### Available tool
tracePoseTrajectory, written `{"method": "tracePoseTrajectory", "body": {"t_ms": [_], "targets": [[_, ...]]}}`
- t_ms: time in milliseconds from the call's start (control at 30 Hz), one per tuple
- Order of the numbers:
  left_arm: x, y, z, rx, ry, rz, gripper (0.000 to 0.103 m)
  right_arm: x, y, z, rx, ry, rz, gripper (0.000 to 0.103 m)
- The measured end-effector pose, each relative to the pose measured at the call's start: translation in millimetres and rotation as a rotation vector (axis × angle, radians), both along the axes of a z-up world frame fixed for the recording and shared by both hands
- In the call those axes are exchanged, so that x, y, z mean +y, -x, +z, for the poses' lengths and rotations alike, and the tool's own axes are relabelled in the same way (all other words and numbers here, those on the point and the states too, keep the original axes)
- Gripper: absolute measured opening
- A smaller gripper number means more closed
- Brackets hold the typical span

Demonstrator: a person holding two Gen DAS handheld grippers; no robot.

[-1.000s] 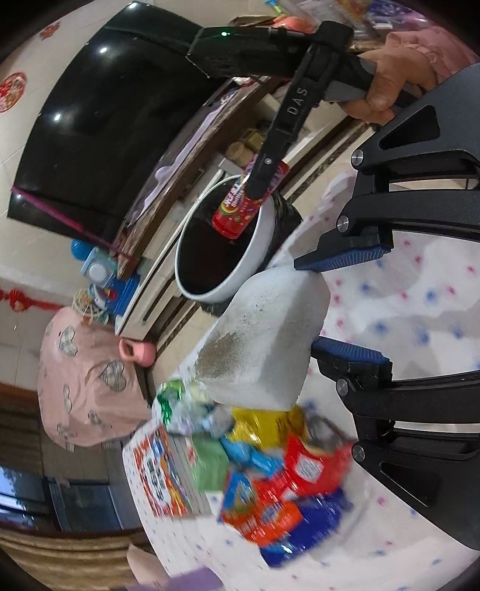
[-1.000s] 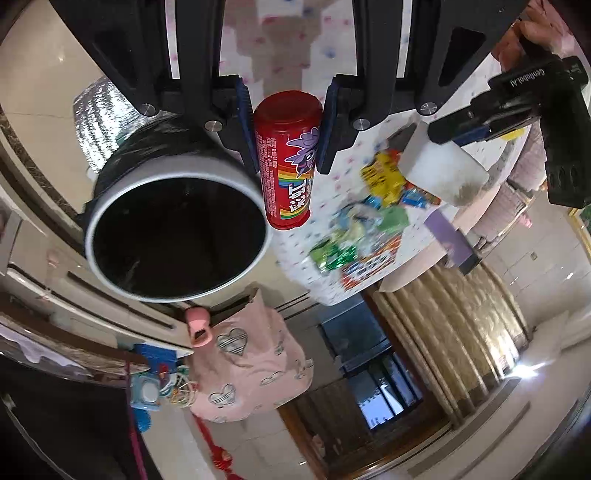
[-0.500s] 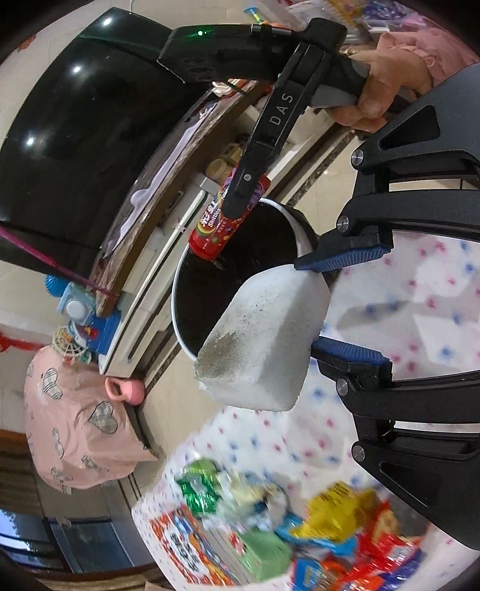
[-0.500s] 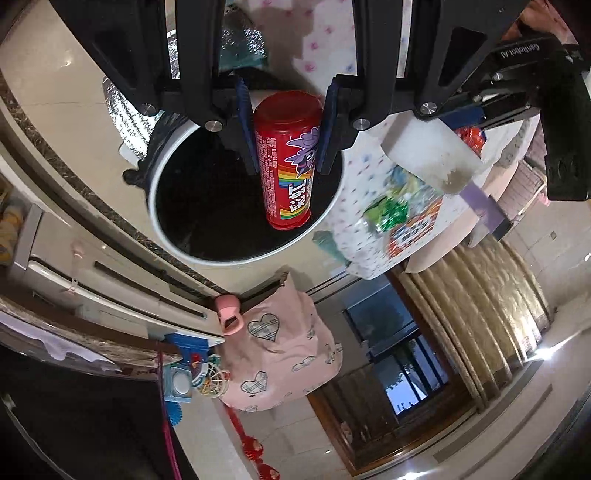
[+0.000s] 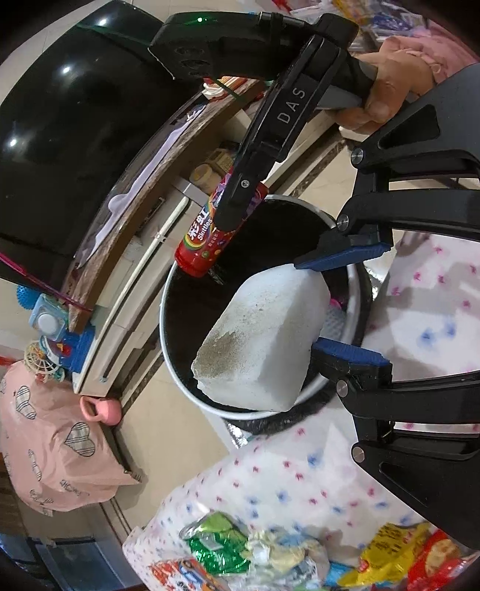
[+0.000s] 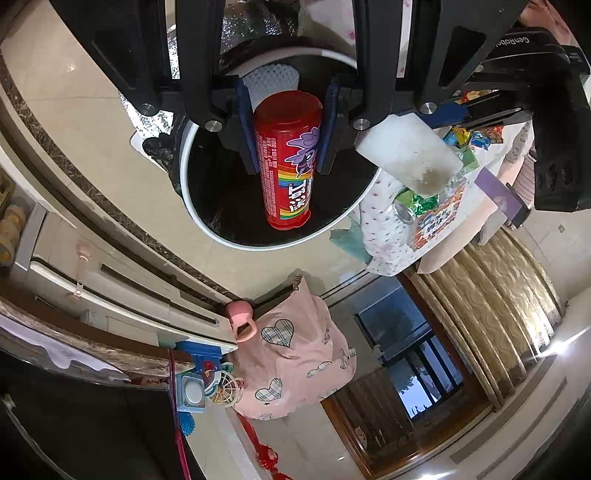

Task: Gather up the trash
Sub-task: 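Open left tool over the bin while right tool releases the red tube, then move both open tools back toward the snack bags on the table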

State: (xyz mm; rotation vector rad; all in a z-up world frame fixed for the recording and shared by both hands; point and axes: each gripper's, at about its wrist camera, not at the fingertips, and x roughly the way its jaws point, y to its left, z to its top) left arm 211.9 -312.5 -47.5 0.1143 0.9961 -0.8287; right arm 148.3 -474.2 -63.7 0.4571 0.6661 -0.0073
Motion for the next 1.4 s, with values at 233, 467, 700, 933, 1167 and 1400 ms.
{"method": "tracePoseTrajectory", "body": {"t_ms": [233,467,700,933,1167,1400], "targets": [[-9,-9,-10,0.050,-0.017,-0.006,0.057,-11,-14,-6,0.025,-0.028,0.009,0.033],[2,-3,-4,0.044,0.004,0.004,0.069,-24,-17,-6,0.008,-0.070,-0.015,0.050],[44,16,2,0.013,0.049,0.086,0.071,-14,0,-1,-0.033,-0.093,-0.014,0.068],[111,46,5,-0.048,0.077,0.213,0.071,23,24,2,-0.083,-0.105,0.000,0.094],[183,62,0,-0.057,0.089,0.355,0.071,76,36,2,-0.090,-0.093,0.070,0.096],[243,70,-12,-0.042,0.096,0.476,0.071,121,34,-8,-0.060,-0.095,0.155,0.096]]}}
